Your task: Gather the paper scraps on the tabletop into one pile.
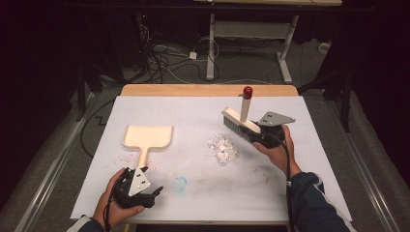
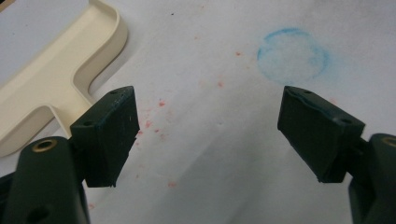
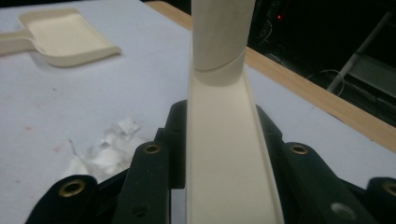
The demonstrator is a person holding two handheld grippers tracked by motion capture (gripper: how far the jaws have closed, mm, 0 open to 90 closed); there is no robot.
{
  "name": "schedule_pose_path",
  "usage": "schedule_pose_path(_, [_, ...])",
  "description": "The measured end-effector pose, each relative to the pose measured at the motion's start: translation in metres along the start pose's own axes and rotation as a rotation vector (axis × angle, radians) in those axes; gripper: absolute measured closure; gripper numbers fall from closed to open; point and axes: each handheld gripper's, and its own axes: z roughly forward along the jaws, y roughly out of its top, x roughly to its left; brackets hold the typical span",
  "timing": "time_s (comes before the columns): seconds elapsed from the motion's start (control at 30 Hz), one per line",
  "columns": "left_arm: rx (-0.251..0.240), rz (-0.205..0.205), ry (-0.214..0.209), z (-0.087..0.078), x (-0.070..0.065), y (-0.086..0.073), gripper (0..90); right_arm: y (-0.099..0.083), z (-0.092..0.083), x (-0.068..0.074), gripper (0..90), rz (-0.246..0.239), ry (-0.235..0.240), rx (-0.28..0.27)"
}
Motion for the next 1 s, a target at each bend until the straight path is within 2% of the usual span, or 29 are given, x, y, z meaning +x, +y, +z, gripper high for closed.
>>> schedule_pose_path(0.2, [0.003, 0.000, 0.000, 0.002, 0.000, 0.000, 20.2, -0.004, 0.034, -0.005, 67.5, -0.034, -0.006, 0.037])
schedule_pose_path(0.27, [0.005, 0.008, 0.002, 0.001, 0.000, 0.000, 20.2, -0.006, 0.043, -0.005, 67.5, -0.012, 0.003, 0.035])
schedule_pose_path(0.37, [0.002, 0.003, -0.006, 0.002, -0.001, 0.000, 20.2, -0.007, 0.050, -0.003, 67.5, -0.001, 0.031, 0.027])
schedule_pose_path(0.4, [0.007, 0.006, -0.007, 0.002, -0.001, -0.001, 20.2, -0.007, 0.051, 0.000, 67.4, -0.014, 0.069, 0.024])
schedule_pose_path(0.43, [0.013, 0.008, -0.007, 0.002, -0.001, -0.001, 20.2, -0.007, 0.051, 0.000, 67.4, -0.014, 0.069, 0.024])
schedule_pose_path(0.47, [0.016, 0.010, -0.002, 0.002, -0.001, -0.001, 20.2, -0.008, 0.050, 0.004, 67.3, -0.038, 0.109, 0.023])
schedule_pose_path(0.53, [0.008, 0.006, 0.007, 0.000, -0.001, -0.001, 20.2, -0.009, 0.045, 0.009, 67.2, -0.077, 0.153, 0.021])
schedule_pose_path(0.57, [0.004, 0.007, 0.009, -0.001, -0.001, -0.001, 20.2, -0.009, 0.045, 0.009, 67.2, -0.077, 0.153, 0.021])
schedule_pose_path(0.7, [0.013, 0.012, 0.009, -0.001, -0.002, -0.001, 20.2, -0.014, 0.033, 0.015, 67.2, -0.126, 0.232, 0.012])
schedule_pose_path(0.83, [0.012, 0.016, 0.008, 0.000, -0.003, 0.001, 20.2, -0.017, 0.022, 0.018, 67.3, -0.142, 0.289, 0.000])
schedule_pose_path(0.93, [0.008, 0.009, 0.010, 0.001, -0.004, 0.001, 20.2, -0.018, 0.018, 0.021, 67.4, -0.146, 0.257, -0.005])
schedule_pose_path(1.0, [0.017, 0.018, 0.008, 0.001, -0.003, 0.002, 20.2, -0.018, 0.017, 0.023, 67.4, -0.149, 0.218, -0.012])
